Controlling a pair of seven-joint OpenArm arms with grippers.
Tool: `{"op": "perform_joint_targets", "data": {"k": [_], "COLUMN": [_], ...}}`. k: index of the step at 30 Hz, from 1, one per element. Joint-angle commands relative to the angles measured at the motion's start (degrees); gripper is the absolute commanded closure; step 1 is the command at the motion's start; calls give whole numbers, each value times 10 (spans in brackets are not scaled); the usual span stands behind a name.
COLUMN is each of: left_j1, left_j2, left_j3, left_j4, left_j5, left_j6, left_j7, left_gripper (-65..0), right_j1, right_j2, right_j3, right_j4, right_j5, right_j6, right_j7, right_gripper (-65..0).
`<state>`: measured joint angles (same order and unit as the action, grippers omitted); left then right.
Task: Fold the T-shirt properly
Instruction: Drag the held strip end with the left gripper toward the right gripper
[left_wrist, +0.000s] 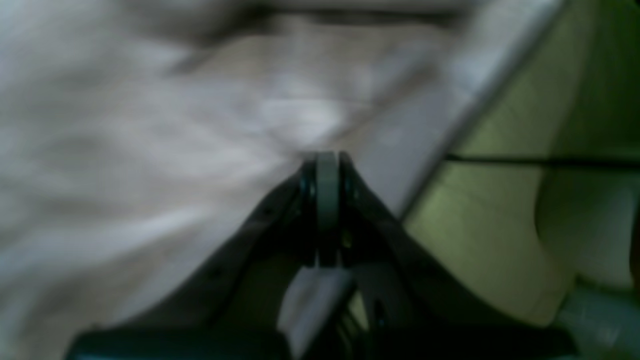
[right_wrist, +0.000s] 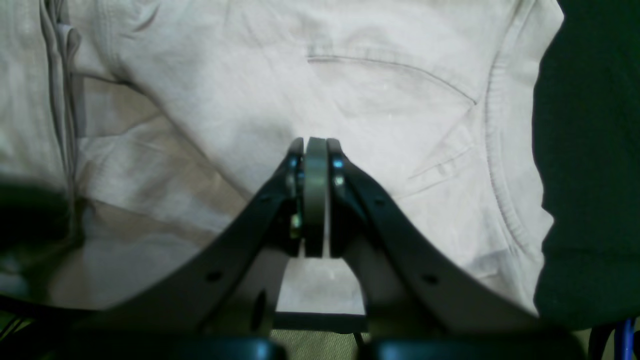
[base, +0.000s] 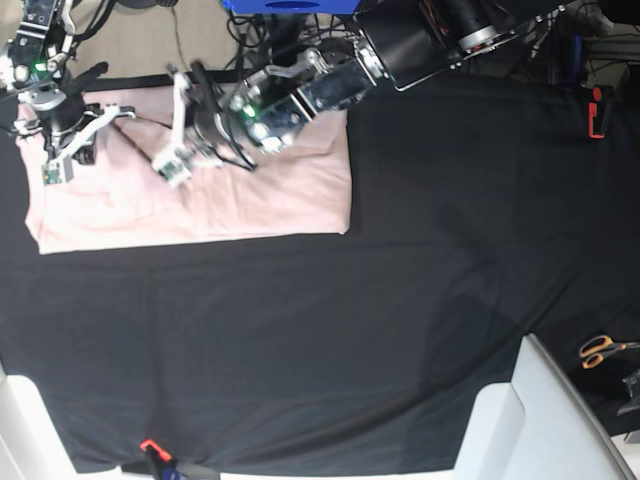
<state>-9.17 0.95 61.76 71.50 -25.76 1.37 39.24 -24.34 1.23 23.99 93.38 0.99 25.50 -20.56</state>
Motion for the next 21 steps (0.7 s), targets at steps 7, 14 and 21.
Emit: {"op": "perform_joint_targets", "data": {"k": [7,14,21], "left_j1": [-20,25,81], "left_j2": [11,-90,-181], "left_j3": [-10,-99,-103], "left_j4": [38,154,177], "left_j5": [1,0,-1], "left_j6": [-63,42,142], "left_j7": [-8,-6,-6], "left_gripper": [0,0,0], "right_j1": [2,2,2], "right_j2": [4,5,5], "right_j3": [2,4,4], "right_j4": [8,7,6], "right_j5": [3,1,0], "right_j6": [0,0,0], "right_j7": [12,12,12], "right_gripper": [-2,-2,-2]}}
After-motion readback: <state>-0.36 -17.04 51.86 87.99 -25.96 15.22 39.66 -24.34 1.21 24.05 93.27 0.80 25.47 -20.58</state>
